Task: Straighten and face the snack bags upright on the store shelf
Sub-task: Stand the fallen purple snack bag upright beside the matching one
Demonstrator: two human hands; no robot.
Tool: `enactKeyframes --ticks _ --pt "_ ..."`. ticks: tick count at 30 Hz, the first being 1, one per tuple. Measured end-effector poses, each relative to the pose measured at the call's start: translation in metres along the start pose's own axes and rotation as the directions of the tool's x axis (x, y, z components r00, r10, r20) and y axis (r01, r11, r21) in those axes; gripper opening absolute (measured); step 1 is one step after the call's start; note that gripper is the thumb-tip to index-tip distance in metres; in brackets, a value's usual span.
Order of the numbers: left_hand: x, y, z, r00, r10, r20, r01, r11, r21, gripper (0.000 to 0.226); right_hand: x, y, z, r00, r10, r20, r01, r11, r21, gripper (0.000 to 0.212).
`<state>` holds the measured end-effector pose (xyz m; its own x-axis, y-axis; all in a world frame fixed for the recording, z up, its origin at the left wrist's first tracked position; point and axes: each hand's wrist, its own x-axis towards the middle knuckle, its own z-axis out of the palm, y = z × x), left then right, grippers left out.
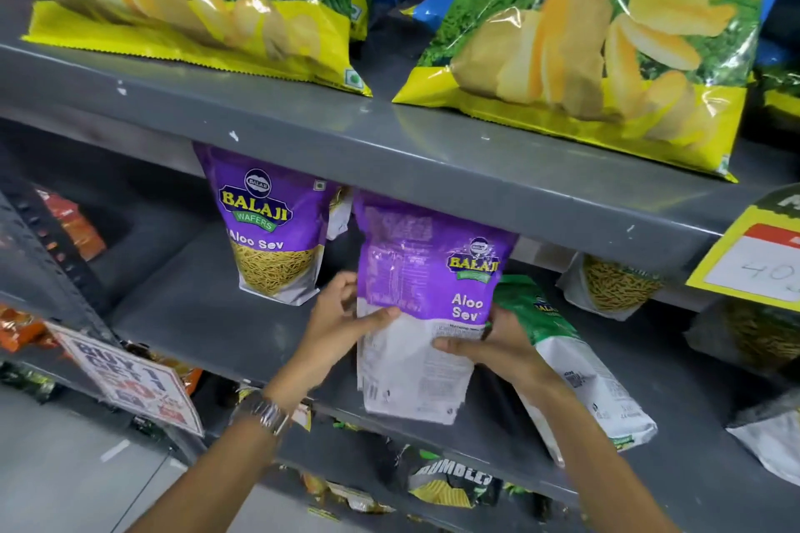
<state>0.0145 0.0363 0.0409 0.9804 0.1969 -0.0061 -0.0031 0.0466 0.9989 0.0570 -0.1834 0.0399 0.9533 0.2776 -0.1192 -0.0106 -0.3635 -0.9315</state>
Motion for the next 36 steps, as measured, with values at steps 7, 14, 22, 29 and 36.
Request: enactKeyframes --ticks 7,14,22,29,36 --pt "0.063 -0.002 0.004 0.984 0.179 0.016 -0.18 0.982 0.05 0.046 0.044 -0.014 -0.001 0.949 -0.124 -0.291 0.101 0.991 -0.092 0.05" --pt "0.07 -0.031 0.006 0.978 0.208 0.029 -0.21 0.975 0.074 0.054 0.048 0.002 -0.007 0.967 -0.056 -0.247 0.075 0.995 0.067 0.054" --pt "0.012 -0.053 0.046 0.965 0.207 -0.159 -0.2 0.978 0.06 0.06 0.047 -0.038 -0.022 0.966 -0.114 -0.234 0.193 0.918 0.348 0.059" --pt "-0.016 -0.065 0.079 0.98 0.196 0.01 -0.196 0.975 0.101 0.093 0.018 -0.047 -0.002 0.908 -0.087 -0.411 0.168 0.972 0.165 0.054" --pt "-0.007 -0.063 0.081 0.973 0.221 -0.069 -0.208 0.965 0.161 0.106 -0.011 -0.049 0.035 0.914 -0.162 -0.373 0.188 0.982 0.035 0.046"
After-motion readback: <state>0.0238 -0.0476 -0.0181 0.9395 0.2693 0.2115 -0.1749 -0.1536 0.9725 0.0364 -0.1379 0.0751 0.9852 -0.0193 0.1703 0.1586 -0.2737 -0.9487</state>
